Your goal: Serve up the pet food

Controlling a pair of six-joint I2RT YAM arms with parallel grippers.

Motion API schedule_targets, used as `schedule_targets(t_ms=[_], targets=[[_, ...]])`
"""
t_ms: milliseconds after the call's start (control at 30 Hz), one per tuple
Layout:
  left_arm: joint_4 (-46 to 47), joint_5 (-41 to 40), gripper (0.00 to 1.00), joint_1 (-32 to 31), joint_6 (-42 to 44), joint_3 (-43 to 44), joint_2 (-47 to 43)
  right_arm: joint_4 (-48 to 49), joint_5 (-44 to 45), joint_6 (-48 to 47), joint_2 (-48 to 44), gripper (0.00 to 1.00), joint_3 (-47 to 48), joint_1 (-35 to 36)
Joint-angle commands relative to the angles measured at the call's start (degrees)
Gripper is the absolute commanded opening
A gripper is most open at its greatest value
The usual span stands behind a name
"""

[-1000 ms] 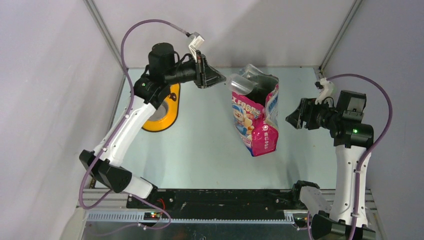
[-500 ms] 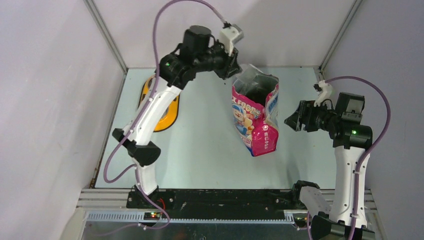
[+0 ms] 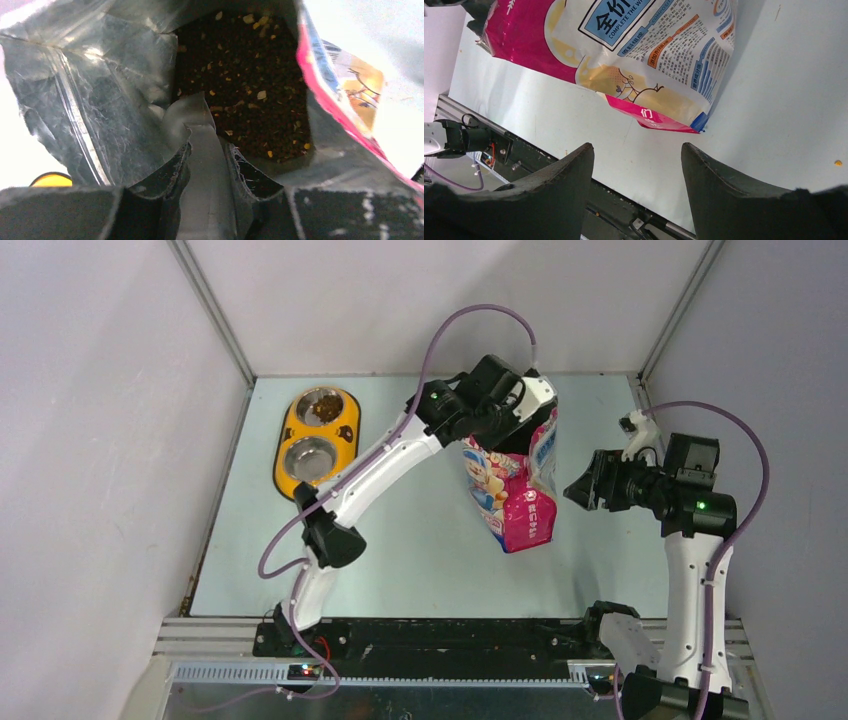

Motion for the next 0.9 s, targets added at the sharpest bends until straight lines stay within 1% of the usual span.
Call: schedule_targets(t_ms=[0,133,167,233,400,467,500,533,567,633,700,867], targets=[[1.05,-4.23,0.0,0.63,-3.19,0.36,1.79,0.13,-1.39,0.01,-1.17,0.68,0.08,-0.25],[0.81,-4.57,0.0,0.33,-4.71,-0.7,4.53,1.22,-2.02,1.13,-1.6,0.68,-1.13,-0.25],[0.71,-4.33,0.0,0.33,-5.03,-0.82,5.39,1.37,-2.25,1.49,-3.4,0.68,-1.43,-0.25],[0.22,-3.53,0.0,0.32,-5.45,-1.19,6.6,1.53,-2.44,1.58,-2.22,0.68,-2.26,-0.25],[-1.43,0.58,0.0,0.22,-7.39,-3.28,7.64,1.38,-2.02,1.15,-2.06,0.68,-2.79,-0.25],[-2.39,5.08,0.0,0.35,-8.71,-4.41,7.45,1.35,-2.15,1.19,-1.94,0.68,-2.8,-0.25],[-2.79,9.8,0.0,0.43,-9.74,-4.78,7.15,1.35,-2.21,1.27,-1.79,0.68,-2.79,-0.25],[-3.37,12.13,0.0,0.59,-10.44,-5.74,6.73,1.39,-2.24,1.28,-1.75,0.68,-2.83,-0.25],[-3.58,16.46,0.0,0.68,-12.0,-6.32,6.39,1.36,-2.26,1.29,-1.61,0.68,-2.81,-0.25],[-3.75,21.65,0.0,0.75,-13.67,-7.82,5.59,1.42,-2.22,1.29,-1.37,0.68,-2.78,-0.25],[-3.7,26.1,0.0,0.99,-15.96,-8.63,4.93,1.55,-2.06,1.29,-1.1,0.68,-2.85,-0.25],[-1.12,34.23,0.0,2.6,-22.13,-10.76,2.9,1.93,-1.8,1.55,-0.51,0.68,-2.86,-0.25]])
